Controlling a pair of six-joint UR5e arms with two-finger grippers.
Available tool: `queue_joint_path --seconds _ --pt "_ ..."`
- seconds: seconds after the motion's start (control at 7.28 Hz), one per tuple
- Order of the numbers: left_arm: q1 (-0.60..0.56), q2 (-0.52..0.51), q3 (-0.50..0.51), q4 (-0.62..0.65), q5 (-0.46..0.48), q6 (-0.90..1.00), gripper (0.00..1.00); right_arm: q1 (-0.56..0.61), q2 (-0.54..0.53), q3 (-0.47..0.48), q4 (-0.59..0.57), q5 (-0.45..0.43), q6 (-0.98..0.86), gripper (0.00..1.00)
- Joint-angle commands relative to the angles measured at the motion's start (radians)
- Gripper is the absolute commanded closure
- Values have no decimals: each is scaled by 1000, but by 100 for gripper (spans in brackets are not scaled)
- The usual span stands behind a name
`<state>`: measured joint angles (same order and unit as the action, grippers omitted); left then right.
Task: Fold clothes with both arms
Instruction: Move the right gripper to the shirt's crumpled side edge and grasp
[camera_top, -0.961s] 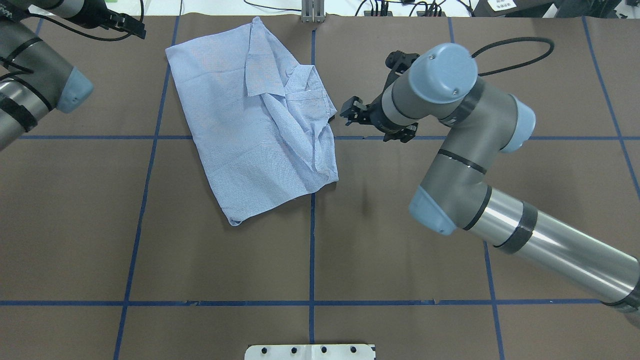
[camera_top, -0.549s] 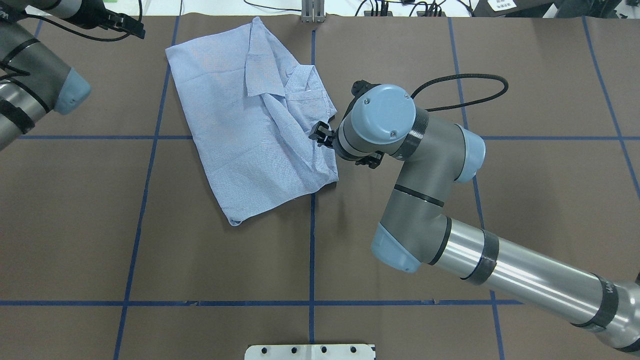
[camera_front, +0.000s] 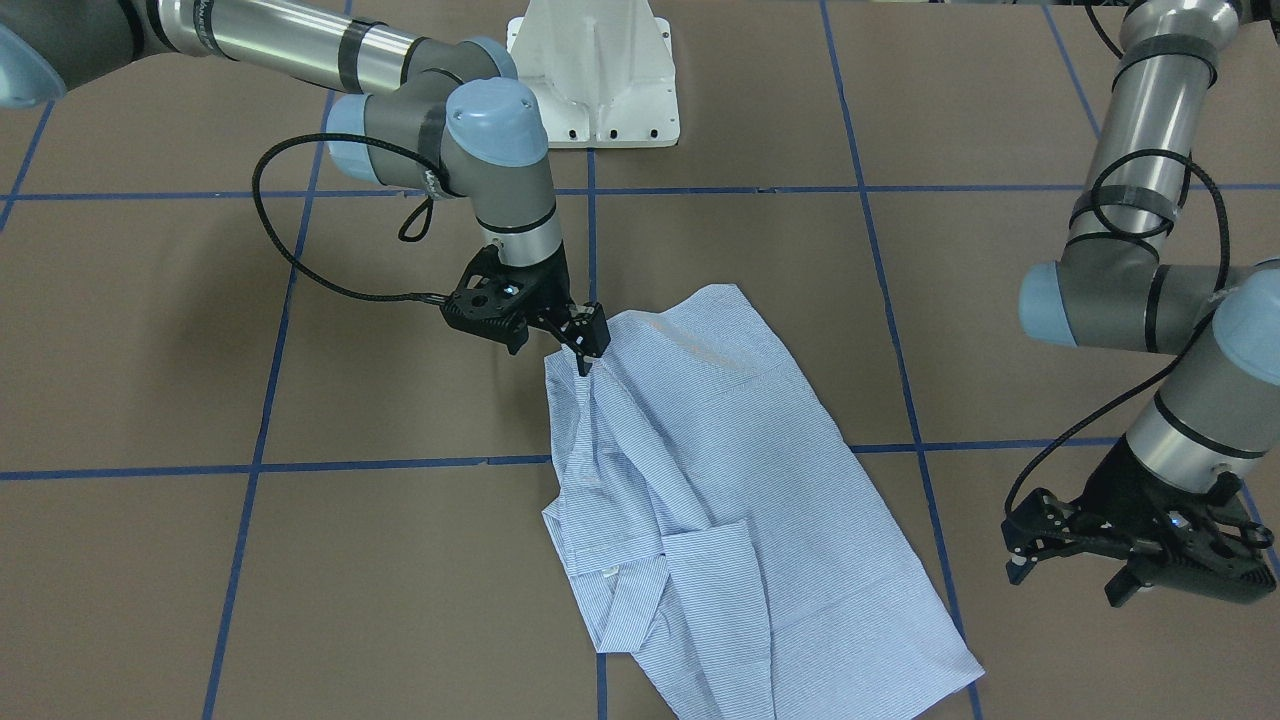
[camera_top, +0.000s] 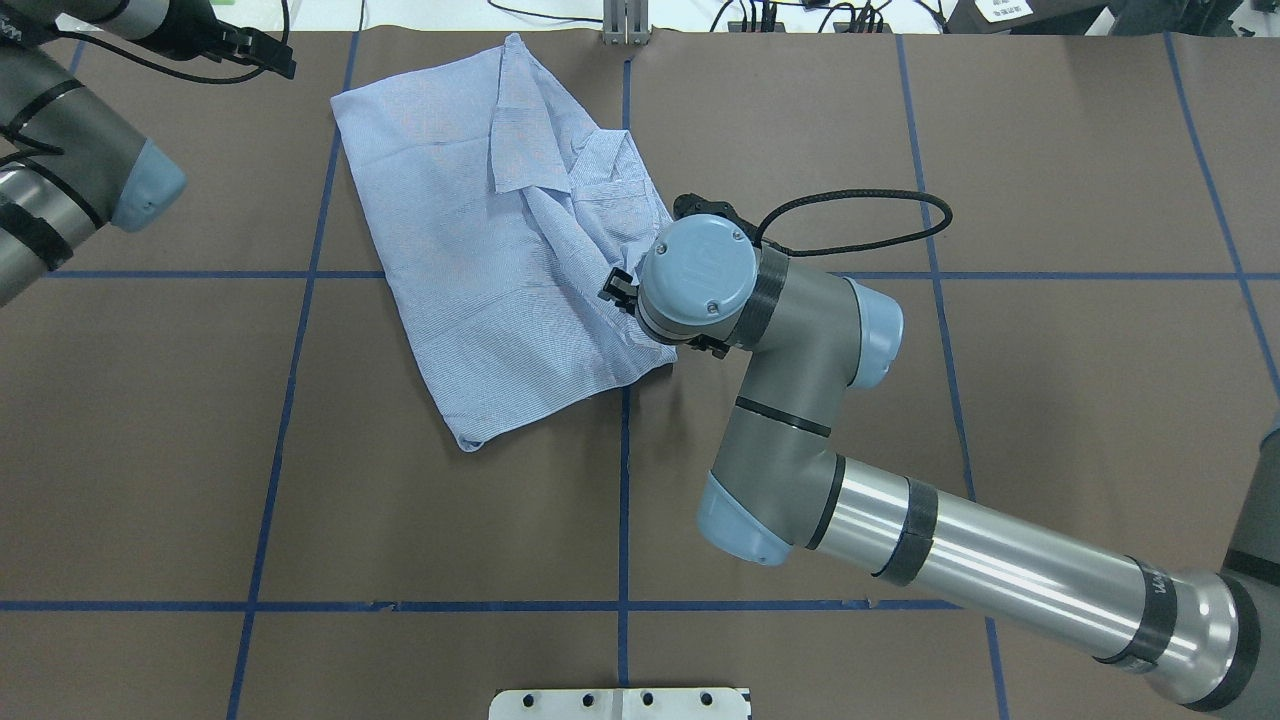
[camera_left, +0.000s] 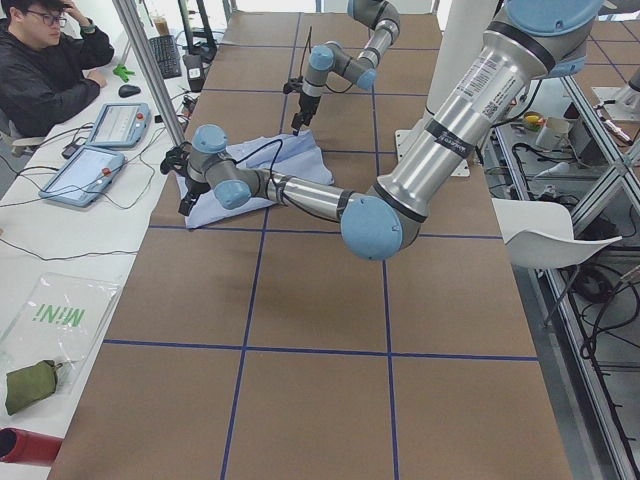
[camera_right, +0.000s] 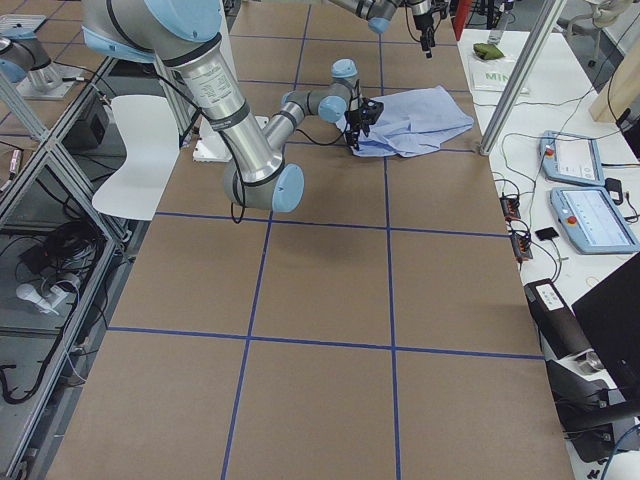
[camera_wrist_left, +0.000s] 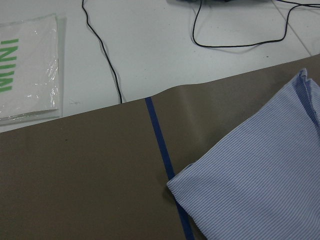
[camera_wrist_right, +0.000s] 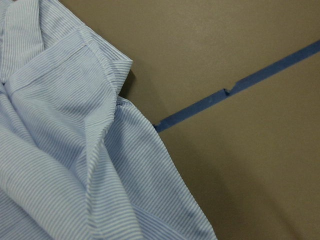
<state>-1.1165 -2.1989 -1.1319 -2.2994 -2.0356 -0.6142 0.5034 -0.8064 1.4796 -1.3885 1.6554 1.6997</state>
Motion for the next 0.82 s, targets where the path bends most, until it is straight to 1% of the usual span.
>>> queue_joint_path --seconds 0.0,0.27,0.41,0.55,0.69 --pt "4 4 -3 0 0 -15 0 -8 9 -21 2 -31 -3 3" --pt "10 4 -6 -2 0 -24 0 -25 12 -53 28 -78 -2 5" --pt "10 4 -6 0 0 -24 0 -43 9 -64 57 -92 0 11" --pt "12 4 -6 -2 0 -24 0 -52 10 -64 62 -95 3 20" --pt "12 4 -6 -2 0 -24 0 -65 9 -62 62 -95 5 27"
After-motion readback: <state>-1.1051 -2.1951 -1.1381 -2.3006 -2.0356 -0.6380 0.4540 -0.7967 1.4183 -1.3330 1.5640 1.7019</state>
